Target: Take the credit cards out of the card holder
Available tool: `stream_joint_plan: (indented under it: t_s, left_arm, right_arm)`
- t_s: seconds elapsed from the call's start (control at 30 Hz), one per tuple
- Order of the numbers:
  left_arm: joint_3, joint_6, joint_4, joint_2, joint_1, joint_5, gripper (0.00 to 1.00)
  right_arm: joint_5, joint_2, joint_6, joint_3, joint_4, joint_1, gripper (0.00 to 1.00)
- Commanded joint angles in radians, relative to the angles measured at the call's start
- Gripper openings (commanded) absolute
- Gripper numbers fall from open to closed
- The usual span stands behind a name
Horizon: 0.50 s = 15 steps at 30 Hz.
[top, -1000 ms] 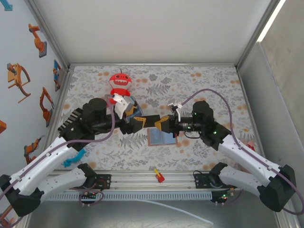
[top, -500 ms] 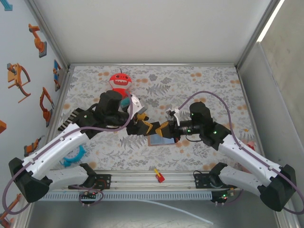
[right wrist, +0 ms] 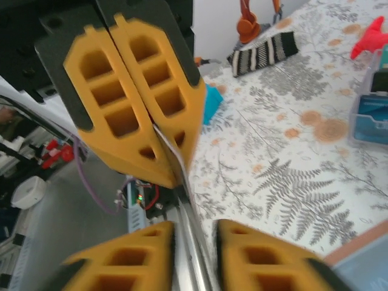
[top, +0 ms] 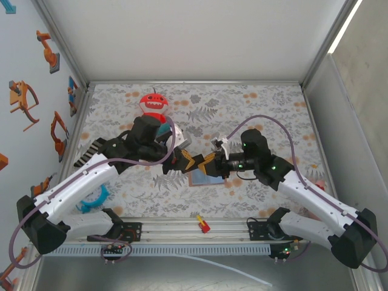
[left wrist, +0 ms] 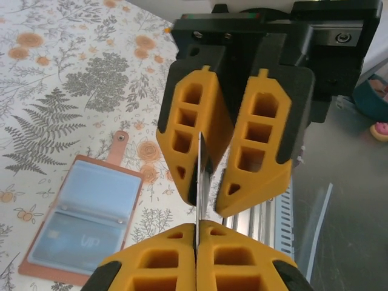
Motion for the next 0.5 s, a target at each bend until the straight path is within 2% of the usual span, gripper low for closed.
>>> stream_joint_plan:
  t_s: [0.0,0.07,0.13,0.27,0.47]
  left_arm:
    - [-0.018,0.024,0.021,-0.024,0.053,-0.032,0.0]
    - [-0.033,0.033,0.033,-0.032,0.086,-0.047,0.0]
    - [-0.04,0.049,0.039,-0.031,0.116,-0.074,0.0]
    - [-0.061,0.102,0.089,-0.029,0.152,-0.199,0.0]
    - [-0.065,0.222,0.178,0.034,0.231,-0.268,0.0]
  right_arm:
    - [0.062,-0.033,-0.032,0.032,-0.063,0.009,0.37]
    - [0.104,-0.049,-0.041,0.033,-0.093,0.007,0.53]
    - [0.142,-0.064,-0.049,0.033,-0.121,0.007,0.58]
    - [0.213,-0.087,-0.05,0.032,-0.153,0.007,0.6]
    - [0.304,-0.071,-0.034,0.055,-0.196,0.007,0.61]
